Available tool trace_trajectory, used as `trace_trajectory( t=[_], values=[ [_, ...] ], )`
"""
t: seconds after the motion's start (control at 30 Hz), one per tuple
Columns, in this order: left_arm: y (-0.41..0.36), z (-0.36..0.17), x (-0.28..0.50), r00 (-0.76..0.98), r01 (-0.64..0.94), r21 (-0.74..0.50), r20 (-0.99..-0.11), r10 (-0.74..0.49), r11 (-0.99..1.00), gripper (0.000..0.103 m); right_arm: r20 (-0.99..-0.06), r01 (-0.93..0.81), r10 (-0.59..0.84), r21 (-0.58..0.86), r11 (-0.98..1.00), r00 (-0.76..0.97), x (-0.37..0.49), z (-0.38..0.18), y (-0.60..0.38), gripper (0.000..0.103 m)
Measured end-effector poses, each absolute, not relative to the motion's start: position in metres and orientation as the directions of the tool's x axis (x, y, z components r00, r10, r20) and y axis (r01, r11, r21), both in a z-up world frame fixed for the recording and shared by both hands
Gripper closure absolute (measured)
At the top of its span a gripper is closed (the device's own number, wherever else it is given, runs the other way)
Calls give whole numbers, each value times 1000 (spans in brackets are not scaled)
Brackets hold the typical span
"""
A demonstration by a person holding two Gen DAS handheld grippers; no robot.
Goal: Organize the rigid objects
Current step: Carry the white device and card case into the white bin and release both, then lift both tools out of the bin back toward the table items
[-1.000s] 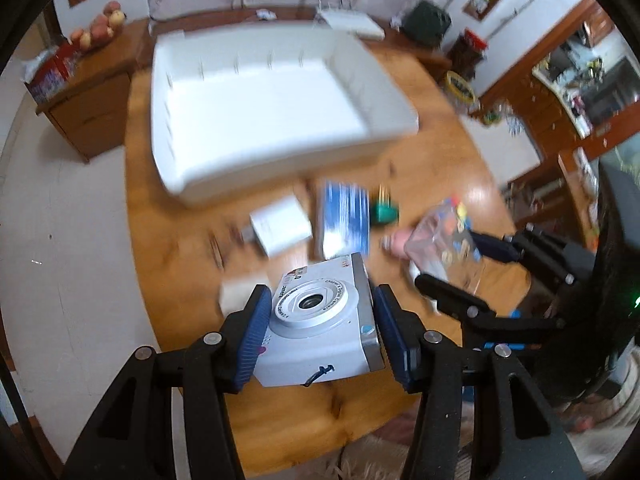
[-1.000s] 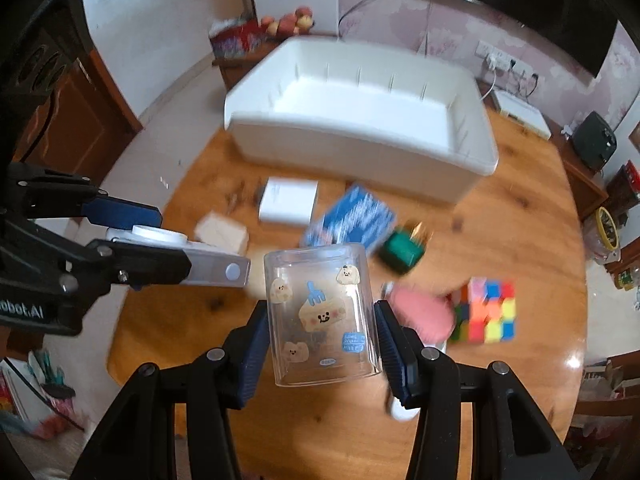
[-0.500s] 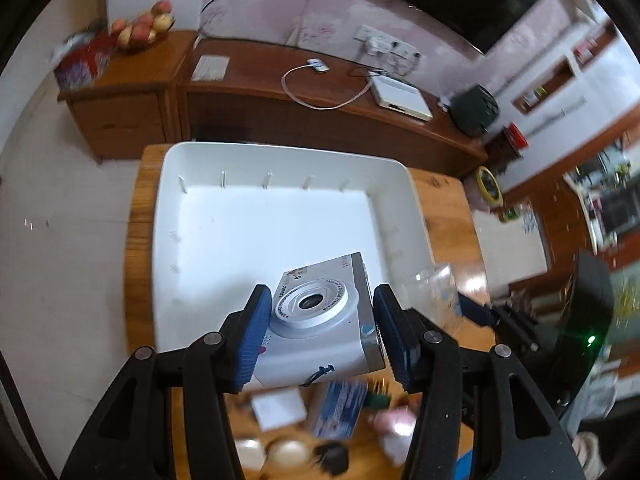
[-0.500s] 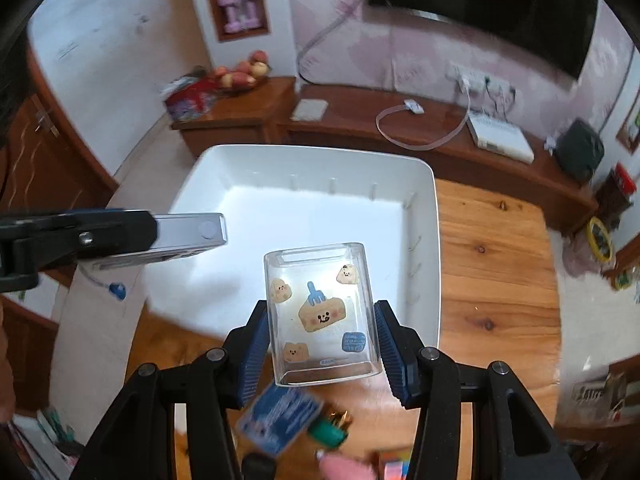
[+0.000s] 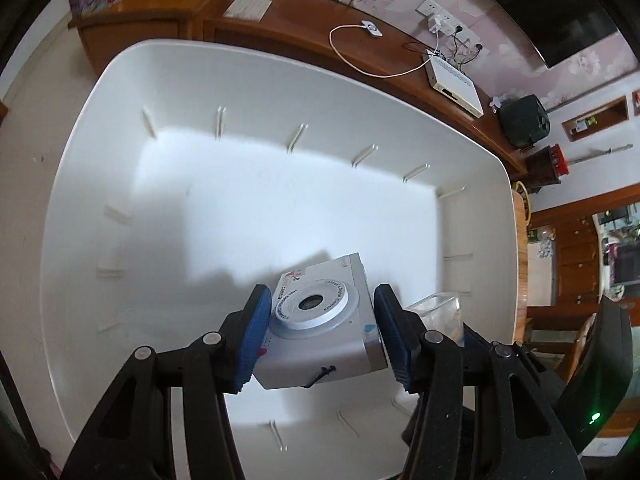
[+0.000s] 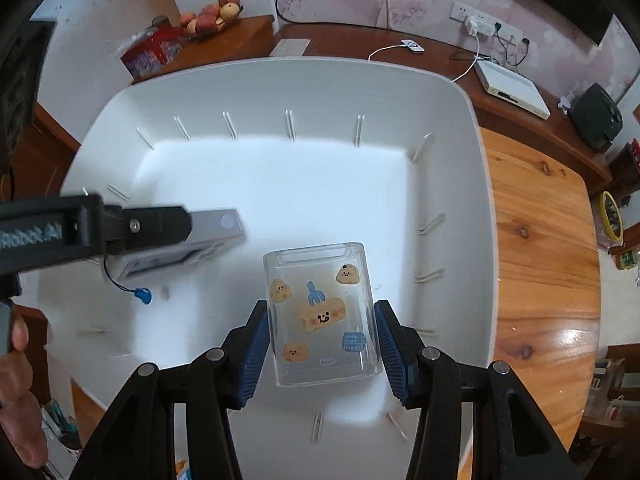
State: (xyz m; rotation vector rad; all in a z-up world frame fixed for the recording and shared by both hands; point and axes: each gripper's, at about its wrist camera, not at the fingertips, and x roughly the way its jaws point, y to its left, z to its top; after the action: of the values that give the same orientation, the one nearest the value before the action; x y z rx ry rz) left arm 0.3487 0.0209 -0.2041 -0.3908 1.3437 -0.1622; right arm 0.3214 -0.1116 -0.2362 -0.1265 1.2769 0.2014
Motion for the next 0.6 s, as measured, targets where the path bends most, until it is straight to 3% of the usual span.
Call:
trace_trajectory(
  t=[0.23,0.4,0.53,0.6],
  values=[
    [13,-203,343,243,-66,-312,-926,-288,948,45,-955,-230,63,-5,973,289,320,-244,-112,49],
    [13,-208,335,218,-84,-308,-934,-284,948,43,-947,-279,68,-23,960,314,304,-240,-106,37],
    [19,-200,330,240,-115,-337,-922,-303,934,23,-942,-283,64,-35,959,331,293,-234,-102,29],
    [21,-192,325,264,-115,-345,-915,-306,931,21,-940,-280,70,-29,960,335,287,-228,-101,29]
  ],
)
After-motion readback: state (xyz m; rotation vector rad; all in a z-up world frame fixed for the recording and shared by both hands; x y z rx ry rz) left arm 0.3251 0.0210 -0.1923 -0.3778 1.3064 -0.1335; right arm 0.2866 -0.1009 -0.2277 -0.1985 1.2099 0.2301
